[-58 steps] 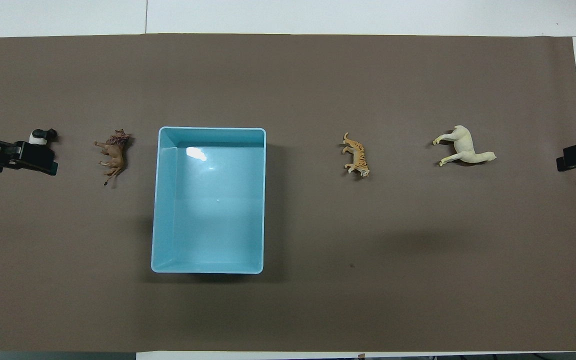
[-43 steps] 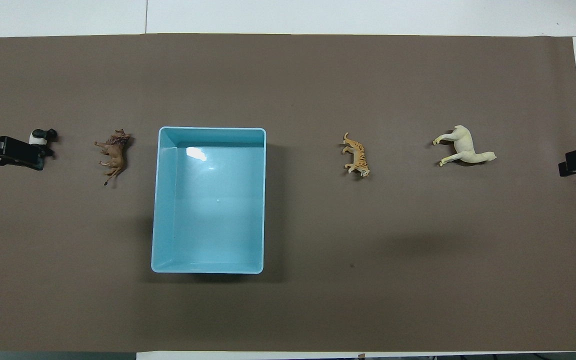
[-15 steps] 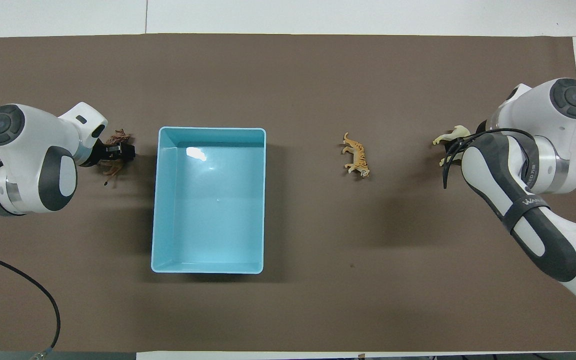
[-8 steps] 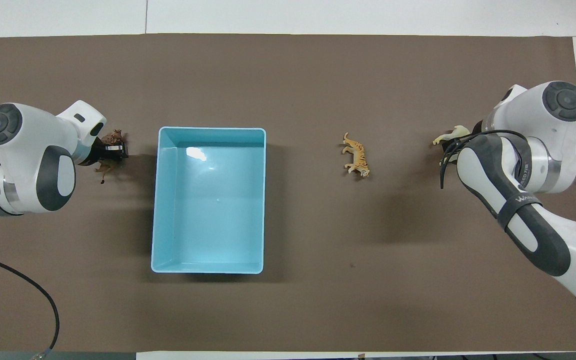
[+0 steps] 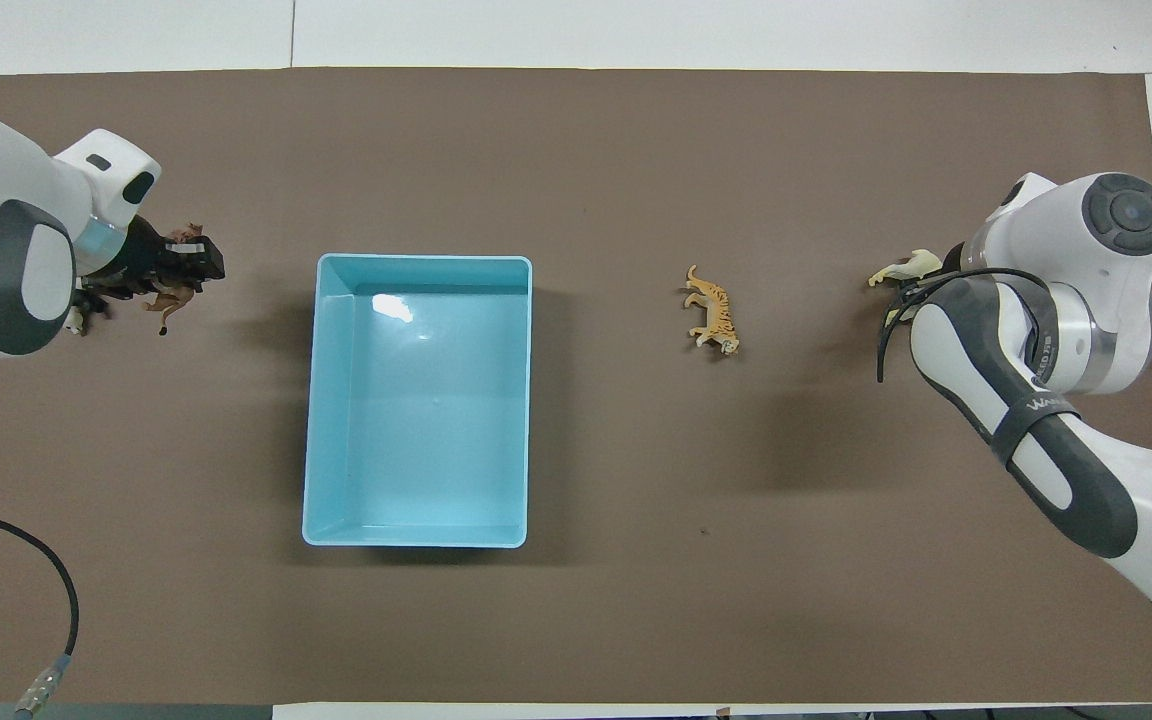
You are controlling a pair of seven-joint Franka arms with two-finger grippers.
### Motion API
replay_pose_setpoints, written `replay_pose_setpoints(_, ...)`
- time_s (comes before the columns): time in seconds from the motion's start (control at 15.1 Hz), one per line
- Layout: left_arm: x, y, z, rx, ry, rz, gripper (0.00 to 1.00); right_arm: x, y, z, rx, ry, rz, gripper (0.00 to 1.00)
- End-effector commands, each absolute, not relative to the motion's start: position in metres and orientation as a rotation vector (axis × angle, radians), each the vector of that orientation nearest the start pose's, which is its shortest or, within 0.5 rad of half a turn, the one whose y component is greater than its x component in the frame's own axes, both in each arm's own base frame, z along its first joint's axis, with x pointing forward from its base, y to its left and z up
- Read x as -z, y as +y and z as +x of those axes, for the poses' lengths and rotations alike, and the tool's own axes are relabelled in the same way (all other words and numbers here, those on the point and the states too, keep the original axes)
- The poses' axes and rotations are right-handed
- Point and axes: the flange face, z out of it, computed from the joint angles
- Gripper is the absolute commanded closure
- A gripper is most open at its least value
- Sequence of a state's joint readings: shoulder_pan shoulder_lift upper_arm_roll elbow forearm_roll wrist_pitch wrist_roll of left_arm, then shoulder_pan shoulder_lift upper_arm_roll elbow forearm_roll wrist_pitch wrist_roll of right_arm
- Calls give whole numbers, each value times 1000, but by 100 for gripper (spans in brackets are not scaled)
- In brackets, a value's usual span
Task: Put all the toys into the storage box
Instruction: 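Lift the brown lion with the left gripper and lower it into the box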
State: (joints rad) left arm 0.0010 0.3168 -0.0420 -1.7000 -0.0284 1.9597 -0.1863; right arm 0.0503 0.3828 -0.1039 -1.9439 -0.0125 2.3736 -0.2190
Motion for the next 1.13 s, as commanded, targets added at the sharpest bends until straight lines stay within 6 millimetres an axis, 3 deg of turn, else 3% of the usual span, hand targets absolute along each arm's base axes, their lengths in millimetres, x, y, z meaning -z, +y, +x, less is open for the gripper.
replay_pose_setpoints(0.0, -462, -83, 639, -140, -450, -3170, 80, -282, -16, 619, 85, -342, -3166, 100)
replay_pose_setpoints(0.07, -469, -120, 632, -125, -500, -3163, 80, -286, -14, 621, 80, -344, -3165, 100)
replay_pose_setpoints(0.2, -459, -179, 606, -148, -551, -3135, 79, -313, -14, 632, 54, -321, -3164, 100)
replay_pose_setpoints(0.33, -443, -219, 572, -213, -476, -3113, 76, -372, -14, 642, 84, -314, -3162, 100)
replay_pose_setpoints(0.4, -433, -231, 555, -247, -457, -3096, 63, -400, -13, 641, 108, -315, -3160, 100)
replay_pose_setpoints(0.53, -429, -242, 540, -271, -406, -3085, 0, -460, -8, 636, 117, -307, -3152, 100)
replay_pose_setpoints(0.6, -430, -242, 540, -273, -405, -3084, 0, -486, -2, 633, 86, -267, -3151, 100)
replay_pose_setpoints(0.8, -443, -222, 549, -231, -396, -3052, 0, -555, 69, 617, 43, -223, -3150, 100)
replay_pose_setpoints(0.93, -449, -176, 566, -166, -315, -3026, 0, -588, 121, 607, 55, -158, -3150, 100)
replay_pose_setpoints(1.06, -449, -90, 594, -98, -208, -3043, 0, -603, 197, 593, 88, -84, -3148, 100)
